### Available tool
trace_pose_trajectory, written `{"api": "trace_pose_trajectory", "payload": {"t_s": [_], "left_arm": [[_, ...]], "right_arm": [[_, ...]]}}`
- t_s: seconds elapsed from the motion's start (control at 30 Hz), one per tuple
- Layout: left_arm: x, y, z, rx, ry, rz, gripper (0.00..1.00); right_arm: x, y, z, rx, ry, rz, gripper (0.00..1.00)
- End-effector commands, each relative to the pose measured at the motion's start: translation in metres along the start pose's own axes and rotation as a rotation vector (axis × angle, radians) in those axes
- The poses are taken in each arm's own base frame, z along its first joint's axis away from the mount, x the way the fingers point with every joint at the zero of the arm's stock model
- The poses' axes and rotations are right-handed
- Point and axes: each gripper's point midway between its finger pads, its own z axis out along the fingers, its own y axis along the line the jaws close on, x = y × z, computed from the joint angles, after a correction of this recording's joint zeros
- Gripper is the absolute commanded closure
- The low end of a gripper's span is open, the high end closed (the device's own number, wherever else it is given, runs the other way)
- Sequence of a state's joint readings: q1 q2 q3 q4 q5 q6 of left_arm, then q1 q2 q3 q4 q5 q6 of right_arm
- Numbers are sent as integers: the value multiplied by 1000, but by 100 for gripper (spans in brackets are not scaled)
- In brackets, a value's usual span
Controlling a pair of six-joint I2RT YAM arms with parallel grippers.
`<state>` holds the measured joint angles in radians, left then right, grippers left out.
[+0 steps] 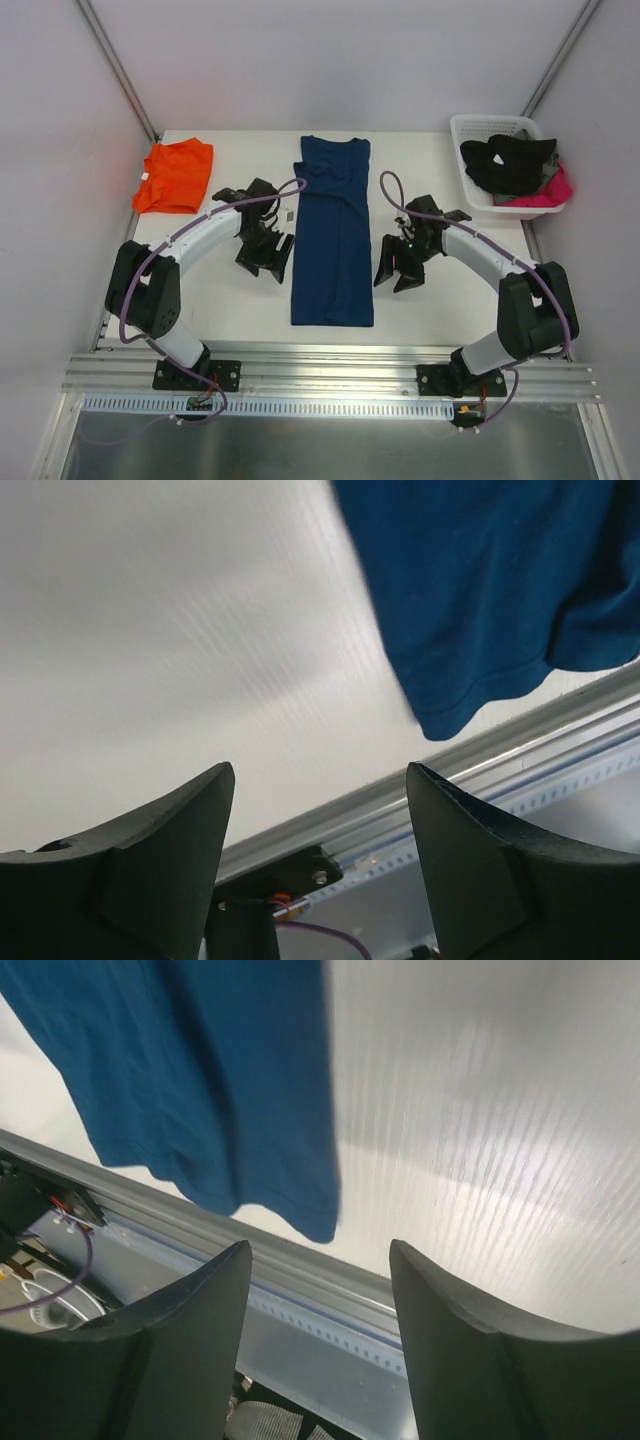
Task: Fold and stack the t-shirts
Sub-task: Fold the tshirt
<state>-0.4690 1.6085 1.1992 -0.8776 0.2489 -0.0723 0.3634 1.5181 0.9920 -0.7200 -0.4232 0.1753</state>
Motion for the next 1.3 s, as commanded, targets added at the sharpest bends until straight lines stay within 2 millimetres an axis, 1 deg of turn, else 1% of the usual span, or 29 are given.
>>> {"api": "trace_pose_trajectory", "payload": {"t_s": [0.0, 0.13, 0.2, 0.33, 0.43, 0.47, 0.5, 0.53, 0.6, 0.67, 0.73, 0.8, 0.83, 0.87, 0.93, 0.97, 1.07, 1.1, 1.27], "left_arm": [[18, -20, -8, 133, 21, -72, 30], [33, -27, -1, 199, 67, -129, 30], [35, -30, 2, 231, 80, -159, 31], [37, -35, 10, 271, 112, -200, 31], [37, -36, 19, 277, 127, -240, 33], [38, -36, 22, 277, 133, -262, 34], [34, -36, 26, 282, 119, -269, 35], [38, -36, 30, 285, 127, -286, 36], [38, -38, 33, 297, 124, -313, 37], [40, -37, 37, 299, 129, -331, 37], [42, -36, 40, 293, 134, -338, 37], [44, -38, 42, 303, 148, -353, 37], [43, -38, 44, 311, 150, -366, 37], [43, -42, 44, 337, 158, -372, 36], [42, -47, 48, 373, 171, -384, 34], [40, -48, 49, 389, 169, -386, 31], [43, -54, 55, 434, 195, -408, 28], [47, -54, 57, 442, 210, -421, 28], [54, -56, 63, 467, 232, -468, 28]], "right_arm": [[14, 8, -13, -23, -34, -23, 39], [30, 7, -9, -19, 2, -32, 40], [39, 6, -5, -19, 28, -19, 41], [55, 5, 11, -29, 95, 31, 43], [58, 6, 25, -30, 124, 58, 44], [56, 8, 31, -45, 130, 64, 44], [57, 8, 34, -48, 137, 75, 44], [57, 9, 37, -48, 142, 93, 44], [54, 8, 43, -48, 134, 106, 44], [59, 7, 48, -52, 148, 130, 44], [66, 1, 52, -41, 167, 153, 44], [67, 1, 54, -50, 167, 165, 44], [71, -2, 55, -44, 175, 173, 44], [70, -2, 56, -47, 167, 180, 44], [71, -2, 56, -51, 161, 183, 44], [74, -4, 57, -49, 163, 188, 43], [79, -8, 60, -53, 163, 197, 43], [80, -9, 60, -54, 161, 203, 43], [77, -10, 62, -67, 129, 205, 43]]}}
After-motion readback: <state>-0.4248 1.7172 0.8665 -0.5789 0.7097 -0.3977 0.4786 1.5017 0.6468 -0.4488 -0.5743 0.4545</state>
